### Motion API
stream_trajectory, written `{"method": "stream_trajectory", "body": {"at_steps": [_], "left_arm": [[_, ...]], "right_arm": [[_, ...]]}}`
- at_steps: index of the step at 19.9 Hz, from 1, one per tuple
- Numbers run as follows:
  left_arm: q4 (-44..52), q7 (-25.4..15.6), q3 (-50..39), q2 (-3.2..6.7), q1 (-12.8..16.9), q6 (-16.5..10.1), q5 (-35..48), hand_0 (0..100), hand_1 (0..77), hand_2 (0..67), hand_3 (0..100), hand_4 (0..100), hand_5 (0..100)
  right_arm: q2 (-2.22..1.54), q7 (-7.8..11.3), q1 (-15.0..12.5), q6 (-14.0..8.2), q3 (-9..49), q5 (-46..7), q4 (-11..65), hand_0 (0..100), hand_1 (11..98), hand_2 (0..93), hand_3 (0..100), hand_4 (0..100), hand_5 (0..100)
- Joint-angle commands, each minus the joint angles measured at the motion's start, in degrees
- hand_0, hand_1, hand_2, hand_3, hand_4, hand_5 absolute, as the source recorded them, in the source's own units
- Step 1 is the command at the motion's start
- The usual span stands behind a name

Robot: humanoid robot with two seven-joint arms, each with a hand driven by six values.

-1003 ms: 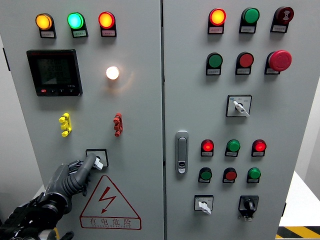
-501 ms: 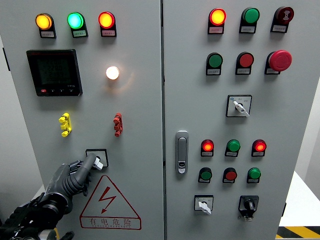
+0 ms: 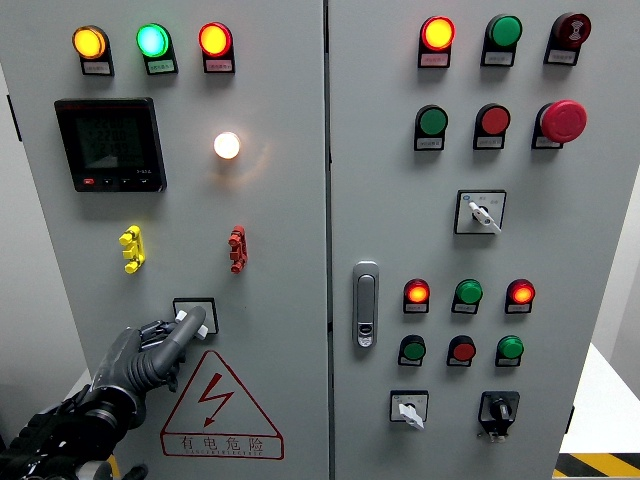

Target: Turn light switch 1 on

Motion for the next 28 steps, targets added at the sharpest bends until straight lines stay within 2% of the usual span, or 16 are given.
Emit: {"method": "stream_trajectory", "body": {"at_steps": [1, 7, 12, 18, 20, 22, 24, 25, 27, 28], "left_arm": [[-0.1, 0.0, 0.0, -0.08, 0.3, -0.1, 0.0, 0, 58.1, 52.4, 91, 100, 93], [-1.9, -0.6, 0.0, -0.16, 2.6, -0.1, -0.2, 0, 57.1, 51.9, 90, 100, 93], [-5.3, -2.3, 0.0, 0.01, 7.1, -0.2, -0.3, 0, 55.4, 51.0, 90, 100, 92], [-8.4, -8.9, -0.3, 0.45, 13.7, -0.9, -0.9, 0, 51.4, 49.0, 87, 100, 87], [-8.5, -12.3, 0.0, 0.89, 16.7, -1.4, -3.8, 0, 49.5, 48.5, 86, 100, 86], [-8.5, -15.3, 0.6, 1.15, 18.6, -1.5, -7.8, 0, 46.6, 45.1, 84, 97, 84], [-8.2, -18.3, 1.1, 2.38, 20.4, -1.5, -11.5, 0, 45.8, 38.9, 78, 91, 77], [-7.9, -20.4, 1.8, 3.86, 22.2, -1.5, -13.3, 0, 45.0, 36.1, 72, 84, 69], [-7.4, -25.1, 3.8, 6.07, 25.8, -1.5, -15.5, 0, 43.5, 33.6, 63, 75, 61], [-6.8, -26.6, 4.2, 6.34, 27.7, -1.5, -15.8, 0, 42.1, 31.8, 57, 71, 61]], "right_arm": [[0.00, 0.00, 0.0, 0.1, 0.0, 0.0, 0.0, 0, 18.2, 0.0, 20, 19, 11], [0.00, 0.00, 0.0, 0.1, 0.0, 0.0, 0.0, 0, 19.7, 0.0, 20, 19, 11], [0.00, 0.00, 0.0, 0.0, 0.0, 0.0, 0.0, 0, 19.7, 0.0, 20, 19, 11], [0.00, 0.00, 0.0, 0.1, 0.0, 0.0, 0.0, 0, 19.7, 0.0, 20, 19, 11], [0.00, 0.00, 0.0, 0.1, 0.0, 0.0, 0.0, 0, 19.8, 0.0, 20, 19, 11], [0.00, 0.00, 0.0, 0.1, 0.0, 0.0, 0.0, 0, 19.8, 0.0, 20, 19, 11], [0.00, 0.00, 0.0, 0.1, 0.0, 0.0, 0.0, 0, 19.8, 0.0, 20, 19, 11], [0.00, 0.00, 0.0, 0.1, 0.0, 0.0, 0.0, 0, 19.7, 0.0, 20, 19, 11], [0.00, 0.00, 0.0, 0.0, 0.0, 0.0, 0.0, 0, 19.7, 0.0, 20, 19, 11], [0.00, 0.00, 0.0, 0.1, 0.0, 0.0, 0.0, 0, 19.7, 0.0, 20, 19, 11]]}}
